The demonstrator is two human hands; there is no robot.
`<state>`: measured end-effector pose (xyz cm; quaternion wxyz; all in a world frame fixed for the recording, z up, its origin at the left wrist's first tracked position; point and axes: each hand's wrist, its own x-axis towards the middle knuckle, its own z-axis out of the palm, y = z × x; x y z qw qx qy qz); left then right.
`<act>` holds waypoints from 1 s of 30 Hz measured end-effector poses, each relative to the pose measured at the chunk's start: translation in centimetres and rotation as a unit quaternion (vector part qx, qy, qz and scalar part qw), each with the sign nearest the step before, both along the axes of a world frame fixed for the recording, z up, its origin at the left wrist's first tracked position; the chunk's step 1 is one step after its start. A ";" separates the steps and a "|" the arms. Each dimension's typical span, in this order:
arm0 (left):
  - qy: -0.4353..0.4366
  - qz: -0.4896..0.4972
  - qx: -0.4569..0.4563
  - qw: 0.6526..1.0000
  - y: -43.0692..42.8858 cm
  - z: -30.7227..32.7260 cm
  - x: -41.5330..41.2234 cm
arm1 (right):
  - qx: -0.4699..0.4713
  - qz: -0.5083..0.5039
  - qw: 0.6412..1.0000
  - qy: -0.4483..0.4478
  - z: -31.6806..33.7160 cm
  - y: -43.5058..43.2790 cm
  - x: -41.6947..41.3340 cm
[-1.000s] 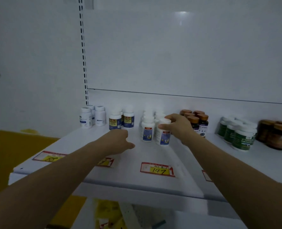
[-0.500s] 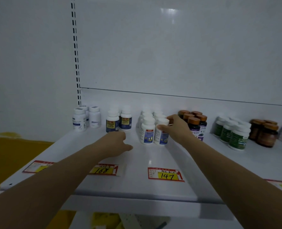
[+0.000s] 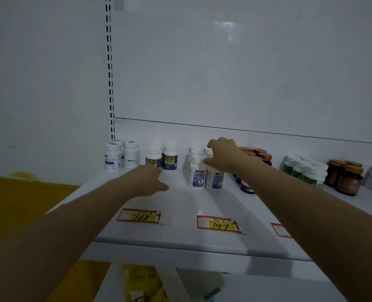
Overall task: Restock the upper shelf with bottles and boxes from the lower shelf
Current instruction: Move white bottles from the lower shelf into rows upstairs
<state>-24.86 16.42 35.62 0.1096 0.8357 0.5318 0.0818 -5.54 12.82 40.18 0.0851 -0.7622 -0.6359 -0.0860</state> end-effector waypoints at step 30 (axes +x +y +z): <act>-0.119 0.027 -0.056 0.991 14.6 -2.1 -15.2 | -0.051 0.012 0.994 0.101 -4.3 14.2 -20.0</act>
